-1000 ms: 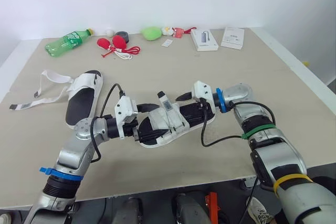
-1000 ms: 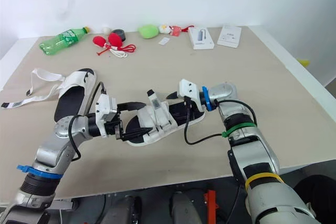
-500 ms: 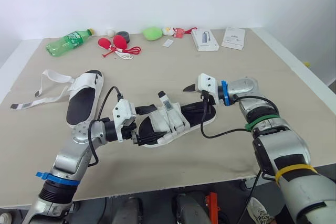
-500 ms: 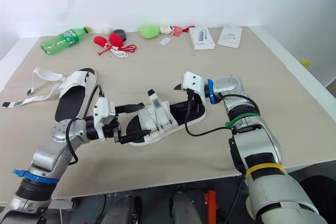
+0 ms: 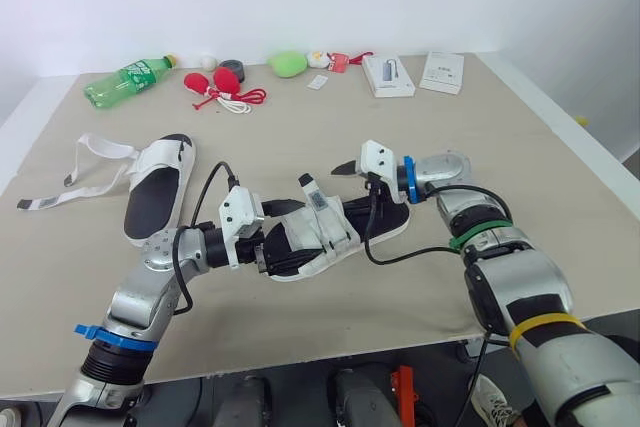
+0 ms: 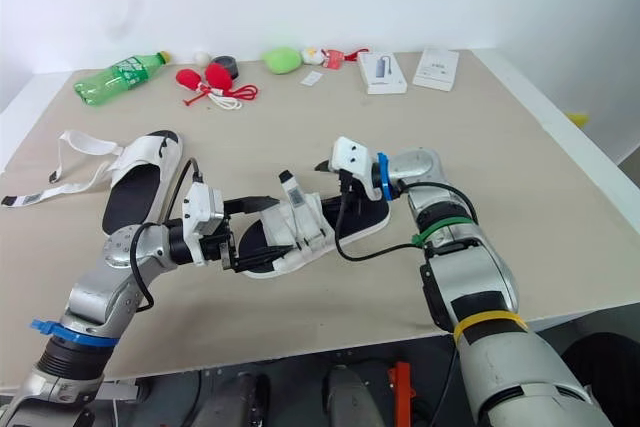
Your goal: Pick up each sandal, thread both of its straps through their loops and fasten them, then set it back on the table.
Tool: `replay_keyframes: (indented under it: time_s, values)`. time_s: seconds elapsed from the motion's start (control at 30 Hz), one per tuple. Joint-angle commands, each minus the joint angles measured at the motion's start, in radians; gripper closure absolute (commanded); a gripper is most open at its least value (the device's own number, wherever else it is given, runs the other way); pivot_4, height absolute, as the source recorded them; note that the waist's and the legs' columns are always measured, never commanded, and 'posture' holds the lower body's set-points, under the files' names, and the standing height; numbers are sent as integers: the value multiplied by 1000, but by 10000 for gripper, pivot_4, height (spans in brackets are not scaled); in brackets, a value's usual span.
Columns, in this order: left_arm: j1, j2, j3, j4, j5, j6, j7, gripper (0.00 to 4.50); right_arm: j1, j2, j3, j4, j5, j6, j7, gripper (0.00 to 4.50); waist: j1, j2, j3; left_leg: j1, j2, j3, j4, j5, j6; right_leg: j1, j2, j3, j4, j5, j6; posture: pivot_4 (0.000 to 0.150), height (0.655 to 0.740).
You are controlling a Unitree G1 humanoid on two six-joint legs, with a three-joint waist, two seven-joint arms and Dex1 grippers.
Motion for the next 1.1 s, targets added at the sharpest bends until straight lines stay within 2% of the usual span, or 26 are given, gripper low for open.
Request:
replay_keyframes:
  time_s: [0.03,0.33,0.37,0.43,0.67,0.93,1.1]
  values:
    - [0,4,12,-29,-3,-9,9,0,8,6,-36,-96,62,56,92,372,0,0,0,0,0,0,0,0,0,0,0,0,0,0,0,1500,7400]
    - [-3,-1,9,-26,0,-10,11,0,53,38,-20,-145,49,69,97,372,0,0,0,0,0,0,0,0,0,0,0,0,0,0,0,1500,7400]
    - [-2,-1,10,-27,0,-10,11,0,55,39,-20,-146,51,70,101,2657,0,0,0,0,0,0,0,0,0,0,0,0,0,0,0,1500,7400]
    - [3,1,14,-27,-1,-11,10,0,60,43,-23,-149,57,87,111,8183,0,0,0,0,0,0,0,0,0,0,0,0,0,0,0,1500,7400]
    - [5,3,24,-22,-6,-10,10,0,85,50,-28,-187,75,137,137,44029,0,0,0,0,0,0,0,0,0,0,0,0,0,0,0,1500,7400]
    - [-10,0,23,-1,1,-18,9,0,105,34,-68,-277,126,271,100,44630,0,0,0,0,0,0,0,0,0,0,0,0,0,0,0,1500,7400]
    - [-19,-4,19,12,3,-24,5,0,81,-23,-173,-325,187,455,-48,44630,1,0,0,0,0,0,0,0,0,0,-1,0,0,0,0,1500,7400]
